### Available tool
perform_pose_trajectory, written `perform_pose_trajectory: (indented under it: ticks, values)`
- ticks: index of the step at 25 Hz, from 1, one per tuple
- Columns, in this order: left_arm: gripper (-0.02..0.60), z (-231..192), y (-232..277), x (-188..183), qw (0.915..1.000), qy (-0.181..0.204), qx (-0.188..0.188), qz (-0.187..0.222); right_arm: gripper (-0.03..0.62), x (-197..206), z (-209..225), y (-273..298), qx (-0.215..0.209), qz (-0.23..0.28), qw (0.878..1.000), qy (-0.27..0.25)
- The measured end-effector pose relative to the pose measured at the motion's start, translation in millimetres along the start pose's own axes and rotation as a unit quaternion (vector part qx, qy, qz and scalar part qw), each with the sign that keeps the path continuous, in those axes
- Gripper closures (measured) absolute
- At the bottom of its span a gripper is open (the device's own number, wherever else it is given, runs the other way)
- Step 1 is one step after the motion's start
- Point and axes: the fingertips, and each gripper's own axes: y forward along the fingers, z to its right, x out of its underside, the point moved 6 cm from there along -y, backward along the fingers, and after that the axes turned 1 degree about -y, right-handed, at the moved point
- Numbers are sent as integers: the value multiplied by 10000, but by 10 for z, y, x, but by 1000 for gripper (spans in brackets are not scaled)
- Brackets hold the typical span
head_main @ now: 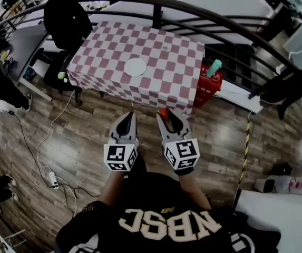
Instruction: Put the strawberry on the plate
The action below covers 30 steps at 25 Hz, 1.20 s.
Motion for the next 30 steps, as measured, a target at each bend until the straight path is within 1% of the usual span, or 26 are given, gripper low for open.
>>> perform_pose_trajectory:
  ticks: [6,12,15,20,25,30]
  values:
    - [574,-627,666,-316,9998,28,198,88,450,-301,59,905,121,-7,9999,-87]
    - [574,-1221,1060,-358,9995,-65,303,-27,450,-356,13,1754,92,-124,9998,-134]
    - [574,-1534,1187,-373,9994,-95,316,-63,450,-349,-36,2073,87,-167,9997,-163]
    - [574,-1873,1371,-310,9993,-155,304,-167,450,-239,-9,2319,156,-390,9990,-144]
    - [574,-1971,1528,-104,9982,-244,325,-439,450,-42,185,2402,303,-713,9969,-106]
    - [574,-2051,1723,167,9961,-279,309,-772,450,226,429,2542,283,-1124,9933,-34]
